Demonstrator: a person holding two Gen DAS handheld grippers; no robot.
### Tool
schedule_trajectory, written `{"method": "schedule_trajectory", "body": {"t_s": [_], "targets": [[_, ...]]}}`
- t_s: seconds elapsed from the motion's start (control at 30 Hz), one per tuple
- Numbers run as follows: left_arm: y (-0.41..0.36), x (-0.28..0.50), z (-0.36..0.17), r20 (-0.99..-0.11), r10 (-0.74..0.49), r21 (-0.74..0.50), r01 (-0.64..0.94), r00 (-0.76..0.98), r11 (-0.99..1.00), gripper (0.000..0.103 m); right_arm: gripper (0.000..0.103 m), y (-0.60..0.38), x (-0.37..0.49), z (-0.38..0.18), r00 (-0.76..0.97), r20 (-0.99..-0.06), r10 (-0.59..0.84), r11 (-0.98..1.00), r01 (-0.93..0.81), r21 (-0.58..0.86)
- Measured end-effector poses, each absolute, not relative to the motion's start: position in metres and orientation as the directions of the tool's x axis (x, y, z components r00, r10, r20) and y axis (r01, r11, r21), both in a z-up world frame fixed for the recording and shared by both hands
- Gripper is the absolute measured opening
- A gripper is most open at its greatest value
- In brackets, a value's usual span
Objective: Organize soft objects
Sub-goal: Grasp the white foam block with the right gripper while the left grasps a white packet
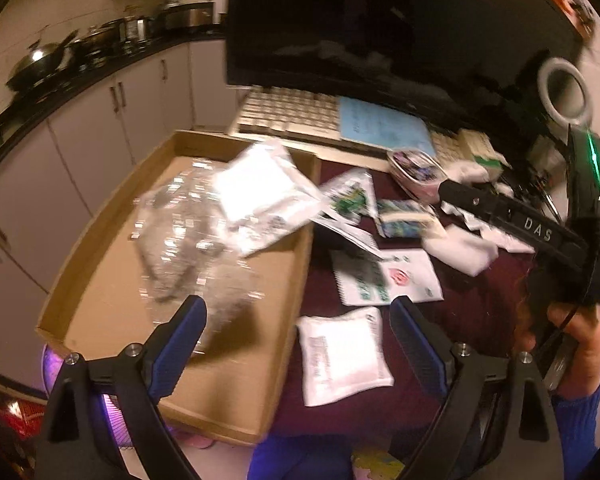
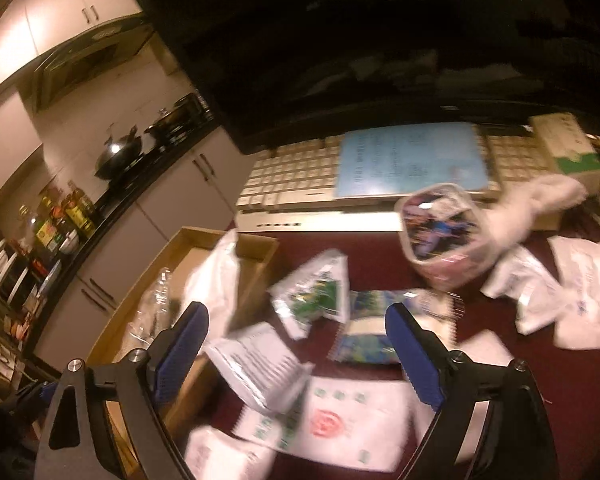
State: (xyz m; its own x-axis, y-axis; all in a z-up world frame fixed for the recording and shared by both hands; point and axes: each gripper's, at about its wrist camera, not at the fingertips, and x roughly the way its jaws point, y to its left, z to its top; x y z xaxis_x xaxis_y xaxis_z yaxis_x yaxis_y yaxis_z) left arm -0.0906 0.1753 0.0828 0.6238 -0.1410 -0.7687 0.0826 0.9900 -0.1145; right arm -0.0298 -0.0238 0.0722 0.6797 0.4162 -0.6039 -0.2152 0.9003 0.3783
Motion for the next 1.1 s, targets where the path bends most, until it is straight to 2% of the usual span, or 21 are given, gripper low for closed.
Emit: {"method": "schedule_trajectory", "body": {"t_s": [0.43, 0.9, 1.0, 1.1], "targets": [[0.112, -0.081, 0.047, -0.839, -0.169, -0.058, 0.224, 0.517, 0.973, 0.092, 0.093, -0.11, -0.058, 0.066, 0.704, -0.652, 0.281, 0.942, -0.075, 0.326], [0.098, -0.052, 0.032, -0.875, -0.118, 0.017, 0.273, 0.47, 0.962, 0.092, 0.092, -0.09, -0.04, 0.033, 0.618, -0.753, 0.226, 0.973, -0.113, 0.2], [0.102, -0.056, 0.029, -0.896, -0.151, -0.007, 0.327, 0.417, 0.945, 0.092, 0.083, -0.09, -0.038, 0.029, 0.607, -0.762, 0.226, 0.974, -0.119, 0.194], [0.108, -0.064, 0.028, -0.906, -0.202, -0.042, 0.396, 0.371, 0.917, 0.092, 0.069, -0.089, -0.037, 0.023, 0.587, -0.778, 0.223, 0.975, -0.131, 0.18]]}}
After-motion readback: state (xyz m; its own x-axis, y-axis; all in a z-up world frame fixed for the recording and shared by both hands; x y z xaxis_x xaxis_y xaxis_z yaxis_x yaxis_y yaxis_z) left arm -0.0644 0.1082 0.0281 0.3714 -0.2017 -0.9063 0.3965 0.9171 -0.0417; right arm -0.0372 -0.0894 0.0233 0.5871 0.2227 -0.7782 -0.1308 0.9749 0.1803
